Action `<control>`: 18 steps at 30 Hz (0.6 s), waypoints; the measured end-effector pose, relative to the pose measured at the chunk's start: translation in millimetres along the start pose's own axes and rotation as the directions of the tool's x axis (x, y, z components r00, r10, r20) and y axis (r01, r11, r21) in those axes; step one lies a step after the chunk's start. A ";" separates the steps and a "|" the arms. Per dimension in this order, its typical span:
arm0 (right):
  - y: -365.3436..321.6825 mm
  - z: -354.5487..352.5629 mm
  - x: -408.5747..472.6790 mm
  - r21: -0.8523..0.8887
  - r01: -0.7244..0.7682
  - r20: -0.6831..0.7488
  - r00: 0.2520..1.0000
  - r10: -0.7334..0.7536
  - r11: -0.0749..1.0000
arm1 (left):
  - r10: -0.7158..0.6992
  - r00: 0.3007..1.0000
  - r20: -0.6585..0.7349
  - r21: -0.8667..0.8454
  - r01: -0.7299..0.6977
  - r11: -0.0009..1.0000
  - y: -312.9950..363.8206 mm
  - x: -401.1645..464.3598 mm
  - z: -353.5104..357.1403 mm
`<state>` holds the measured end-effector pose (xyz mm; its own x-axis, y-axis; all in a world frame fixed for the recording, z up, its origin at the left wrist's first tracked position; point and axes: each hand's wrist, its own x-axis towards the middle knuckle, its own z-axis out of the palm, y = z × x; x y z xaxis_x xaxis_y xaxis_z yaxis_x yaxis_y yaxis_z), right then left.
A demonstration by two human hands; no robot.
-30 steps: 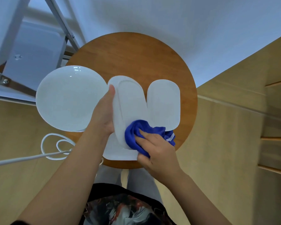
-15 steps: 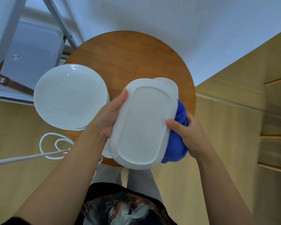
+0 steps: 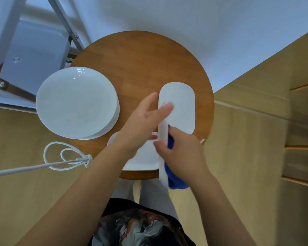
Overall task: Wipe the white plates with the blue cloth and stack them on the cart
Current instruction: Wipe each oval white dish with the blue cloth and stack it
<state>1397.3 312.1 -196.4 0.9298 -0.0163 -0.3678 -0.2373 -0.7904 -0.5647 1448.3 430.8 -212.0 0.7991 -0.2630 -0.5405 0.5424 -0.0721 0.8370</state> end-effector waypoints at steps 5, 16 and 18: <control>-11.5 22.8 -8.4 -0.302 0.252 -0.185 0.931 -0.316 0.919 | 0.019 0.998 -0.063 -0.014 -0.020 1.000 -6.6 5.0 -0.7; 22.2 14.1 22.7 -0.238 0.131 0.257 0.964 -0.068 0.962 | 0.081 0.933 -0.350 -0.058 -0.108 0.992 -23.4 5.4 -6.7; 24.5 16.1 19.0 -0.298 0.158 0.289 0.955 -0.069 0.941 | 0.066 0.886 -0.460 -0.094 -0.122 0.988 -25.0 8.9 -10.9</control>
<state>1404.6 302.3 -229.1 0.8229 0.2155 -0.5258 0.0072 -0.9292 -0.3696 1444.7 440.8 -238.7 0.8624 0.2048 -0.4629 0.4629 0.0508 0.8849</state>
